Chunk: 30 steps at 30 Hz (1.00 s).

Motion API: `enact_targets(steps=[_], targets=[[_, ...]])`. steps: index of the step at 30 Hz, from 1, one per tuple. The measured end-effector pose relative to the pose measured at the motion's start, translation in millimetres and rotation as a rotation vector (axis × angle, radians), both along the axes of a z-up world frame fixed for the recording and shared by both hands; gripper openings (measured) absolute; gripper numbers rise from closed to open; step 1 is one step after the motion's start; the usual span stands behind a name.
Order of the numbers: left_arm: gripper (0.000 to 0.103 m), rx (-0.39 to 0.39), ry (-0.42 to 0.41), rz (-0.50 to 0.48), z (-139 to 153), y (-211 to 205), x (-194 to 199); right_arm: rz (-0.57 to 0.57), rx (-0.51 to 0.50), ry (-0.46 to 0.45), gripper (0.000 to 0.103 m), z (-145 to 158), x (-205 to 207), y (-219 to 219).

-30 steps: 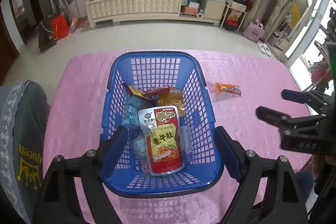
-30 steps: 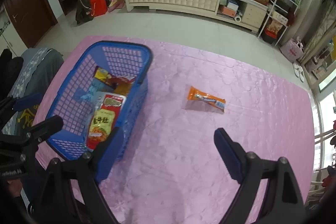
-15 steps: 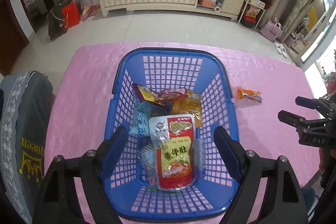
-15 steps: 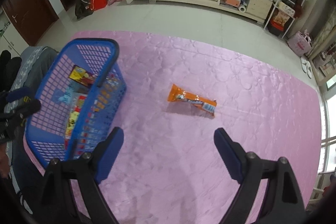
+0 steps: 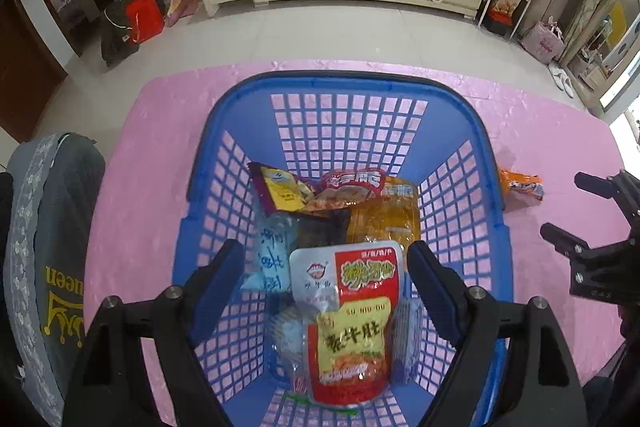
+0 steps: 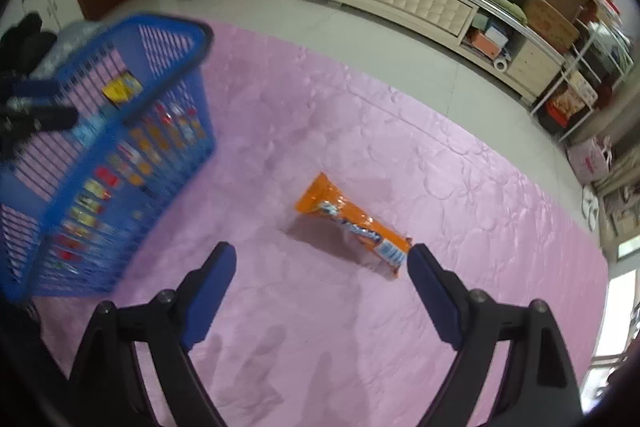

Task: Organize snacks
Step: 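Move the right tool to the orange snack stick on the bed, then close the right tool on the orange snack stick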

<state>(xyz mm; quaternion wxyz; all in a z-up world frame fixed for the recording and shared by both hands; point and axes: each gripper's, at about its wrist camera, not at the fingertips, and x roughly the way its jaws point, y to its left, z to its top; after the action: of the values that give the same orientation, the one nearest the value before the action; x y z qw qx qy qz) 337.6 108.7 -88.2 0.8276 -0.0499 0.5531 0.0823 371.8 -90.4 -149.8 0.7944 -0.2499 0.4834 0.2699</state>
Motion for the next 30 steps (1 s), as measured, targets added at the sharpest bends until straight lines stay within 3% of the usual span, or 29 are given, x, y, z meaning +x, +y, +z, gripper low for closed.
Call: enact_targets(steps=[2,11,13,15,17,21,30], targets=[[0.082,0.007,0.005,0.001,-2.9,-0.5,4.9,0.007,-0.013,-0.004,0.074,-8.3,9.8,-1.5],[0.082,0.036,0.024,0.021,-9.9,3.4,19.2,0.100,-0.047,-0.003,0.066,-44.9,39.9,0.3],[0.082,0.043,0.030,0.018,-12.9,2.4,21.2,0.129,-0.050,0.006,0.058,-49.9,41.0,2.7],[0.082,0.043,0.035,0.018,-15.9,1.4,21.7,0.139,-0.059,0.022,0.040,-54.8,42.0,3.0],[0.082,0.040,0.043,0.016,-19.4,-2.0,21.1,0.137,-0.066,0.026,0.033,-56.6,42.0,1.6],[0.082,0.040,0.042,0.012,-17.0,-3.1,17.5,0.127,-0.015,0.034,0.019,-43.7,34.2,-1.7],[0.082,0.009,-0.015,0.004,11.1,-7.7,-10.7,0.142,0.034,-0.008,0.017,7.7,-10.8,7.7]])
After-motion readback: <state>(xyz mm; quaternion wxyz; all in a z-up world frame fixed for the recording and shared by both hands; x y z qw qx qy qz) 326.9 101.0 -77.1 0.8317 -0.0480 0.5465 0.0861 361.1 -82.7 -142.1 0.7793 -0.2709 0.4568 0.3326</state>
